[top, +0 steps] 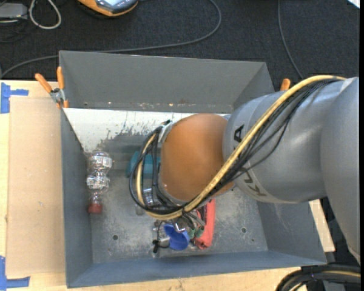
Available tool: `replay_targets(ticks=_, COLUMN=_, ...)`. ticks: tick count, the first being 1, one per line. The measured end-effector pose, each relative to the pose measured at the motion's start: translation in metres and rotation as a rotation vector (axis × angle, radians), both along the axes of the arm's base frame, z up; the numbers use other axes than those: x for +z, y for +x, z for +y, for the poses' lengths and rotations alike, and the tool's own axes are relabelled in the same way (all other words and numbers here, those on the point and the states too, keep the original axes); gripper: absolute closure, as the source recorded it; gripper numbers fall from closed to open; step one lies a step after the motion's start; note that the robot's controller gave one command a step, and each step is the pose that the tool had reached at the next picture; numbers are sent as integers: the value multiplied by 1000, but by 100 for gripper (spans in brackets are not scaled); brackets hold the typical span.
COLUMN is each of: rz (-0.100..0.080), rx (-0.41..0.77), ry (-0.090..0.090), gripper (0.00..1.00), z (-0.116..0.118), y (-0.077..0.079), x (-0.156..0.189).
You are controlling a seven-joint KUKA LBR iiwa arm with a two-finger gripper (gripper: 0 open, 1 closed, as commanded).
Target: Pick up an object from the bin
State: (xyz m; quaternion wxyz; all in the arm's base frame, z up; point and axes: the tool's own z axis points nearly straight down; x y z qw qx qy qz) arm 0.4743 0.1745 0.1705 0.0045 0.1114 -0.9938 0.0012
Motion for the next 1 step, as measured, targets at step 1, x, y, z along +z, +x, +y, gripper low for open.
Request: replay_targets(ticks=1, rz=-4, rx=40, ry=2, gripper=0, z=0, y=3, x=-23)
